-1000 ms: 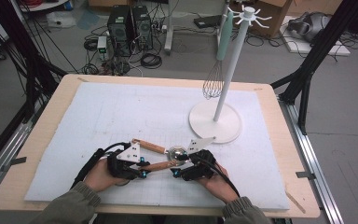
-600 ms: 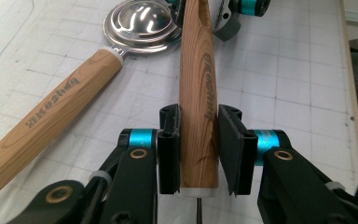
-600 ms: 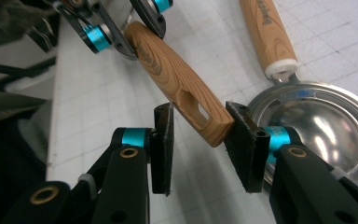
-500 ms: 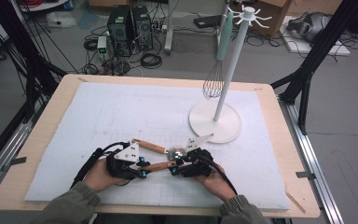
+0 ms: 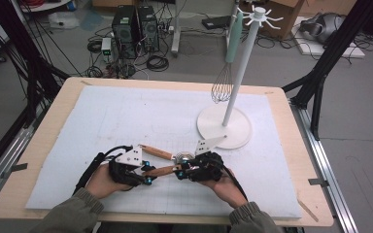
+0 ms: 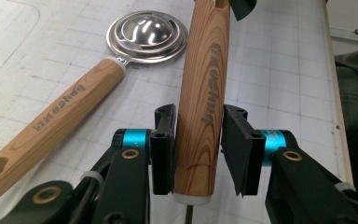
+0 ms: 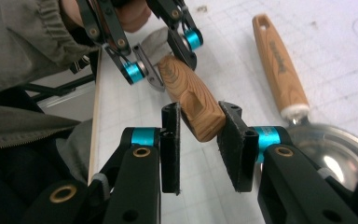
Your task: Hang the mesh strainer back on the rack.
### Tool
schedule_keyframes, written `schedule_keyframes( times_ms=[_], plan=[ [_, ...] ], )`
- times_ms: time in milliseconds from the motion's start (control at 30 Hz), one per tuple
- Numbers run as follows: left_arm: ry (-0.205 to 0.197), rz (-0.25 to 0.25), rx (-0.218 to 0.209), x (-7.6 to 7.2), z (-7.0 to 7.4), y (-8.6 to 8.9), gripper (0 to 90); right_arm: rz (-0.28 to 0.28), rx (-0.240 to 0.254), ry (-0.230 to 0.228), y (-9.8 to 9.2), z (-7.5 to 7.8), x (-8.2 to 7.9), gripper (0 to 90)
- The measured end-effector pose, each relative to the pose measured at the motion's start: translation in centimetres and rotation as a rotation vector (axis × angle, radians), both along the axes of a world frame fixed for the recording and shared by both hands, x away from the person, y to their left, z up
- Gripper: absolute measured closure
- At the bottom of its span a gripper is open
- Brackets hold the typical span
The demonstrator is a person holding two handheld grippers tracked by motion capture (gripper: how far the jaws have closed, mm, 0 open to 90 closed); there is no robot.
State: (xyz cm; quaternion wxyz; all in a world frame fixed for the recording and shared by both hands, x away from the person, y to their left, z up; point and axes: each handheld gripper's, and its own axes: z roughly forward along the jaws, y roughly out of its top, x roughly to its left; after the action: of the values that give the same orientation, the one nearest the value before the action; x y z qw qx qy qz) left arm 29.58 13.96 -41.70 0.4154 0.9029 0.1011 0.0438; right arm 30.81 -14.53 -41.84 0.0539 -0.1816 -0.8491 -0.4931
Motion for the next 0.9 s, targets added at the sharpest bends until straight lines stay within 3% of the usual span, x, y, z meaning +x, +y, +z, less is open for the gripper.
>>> schedule_keyframes(
  times_ms=[267,400,667,900],
  plan=[
    [-0.011,0.003,-0.022,0.0,0.7,0.5,67.3,-0.005,0.040,-0.032,0.5,1.4,0.0,70.7],
    [-0.004,0.002,-0.034,0.0,0.9,0.5,69.6,-0.050,0.051,-0.048,0.6,2.0,-0.1,63.4],
    [-0.015,0.027,-0.088,0.2,1.6,1.2,69.8,-0.068,0.057,-0.048,1.3,2.1,-0.1,57.2],
    [-0.020,0.037,-0.109,0.2,2.0,0.8,70.0,-0.064,0.080,-0.050,2.3,2.7,-0.2,59.9]
  ],
)
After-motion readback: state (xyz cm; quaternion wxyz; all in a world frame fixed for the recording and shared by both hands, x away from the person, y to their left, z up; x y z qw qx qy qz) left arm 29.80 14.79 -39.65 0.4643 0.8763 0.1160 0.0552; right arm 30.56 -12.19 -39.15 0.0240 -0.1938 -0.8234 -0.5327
